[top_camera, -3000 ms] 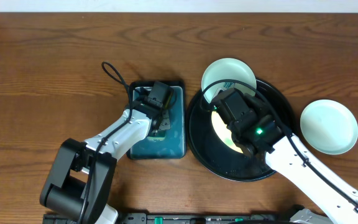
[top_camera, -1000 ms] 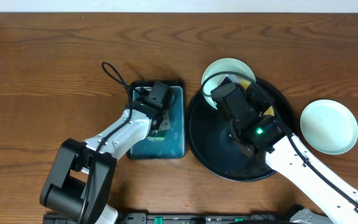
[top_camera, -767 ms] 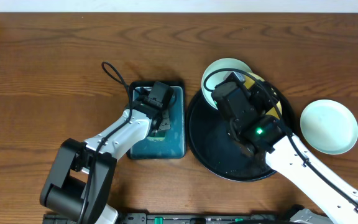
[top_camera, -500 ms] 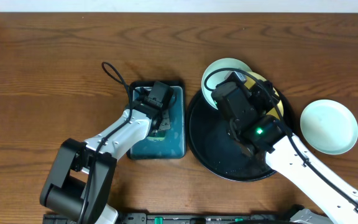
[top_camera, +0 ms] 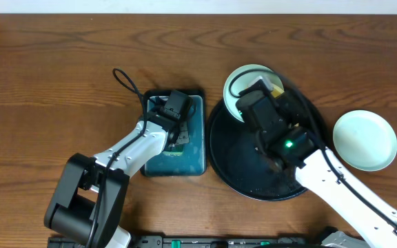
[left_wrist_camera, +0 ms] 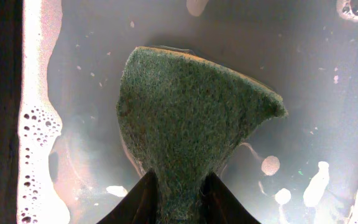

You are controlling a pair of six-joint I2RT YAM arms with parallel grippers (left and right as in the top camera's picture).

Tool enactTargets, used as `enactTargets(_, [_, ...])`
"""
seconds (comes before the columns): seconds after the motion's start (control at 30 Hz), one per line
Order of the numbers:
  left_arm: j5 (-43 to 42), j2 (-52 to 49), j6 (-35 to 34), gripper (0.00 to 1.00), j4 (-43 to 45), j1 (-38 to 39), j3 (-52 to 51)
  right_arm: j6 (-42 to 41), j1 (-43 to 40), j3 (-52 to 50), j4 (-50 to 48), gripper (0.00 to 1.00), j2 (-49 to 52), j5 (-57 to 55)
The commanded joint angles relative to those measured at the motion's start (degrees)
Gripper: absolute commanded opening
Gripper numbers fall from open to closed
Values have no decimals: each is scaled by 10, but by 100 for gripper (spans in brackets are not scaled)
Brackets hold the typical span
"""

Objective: Clean dirty plates on tray and stack at the side
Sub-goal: 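Lift the yellow plate off the tray and carry it right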

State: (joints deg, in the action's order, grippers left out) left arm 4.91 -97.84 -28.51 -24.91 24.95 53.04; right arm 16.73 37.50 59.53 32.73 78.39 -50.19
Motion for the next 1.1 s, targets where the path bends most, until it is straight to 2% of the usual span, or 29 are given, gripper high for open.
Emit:
enactTargets(0.0, [5, -14, -2, 26, -7, -2, -3, -163, -39, 14, 10, 1, 4, 46])
enactTargets(0.13, [5, -14, -2, 26, -10, -2, -3, -278, -109, 14, 31, 1, 4, 133])
enactTargets(0.3, [5, -14, -2, 26, -10, -2, -3, -362, -202, 14, 58, 1, 4, 256])
enactTargets(0.67, [5, -14, -2, 26, -10, -2, -3, -395, -440, 14, 80, 1, 4, 470])
enactTargets(1.07, [5, -14, -2, 26, -10, -2, -3, -456, -666, -1, 118, 1, 4, 488])
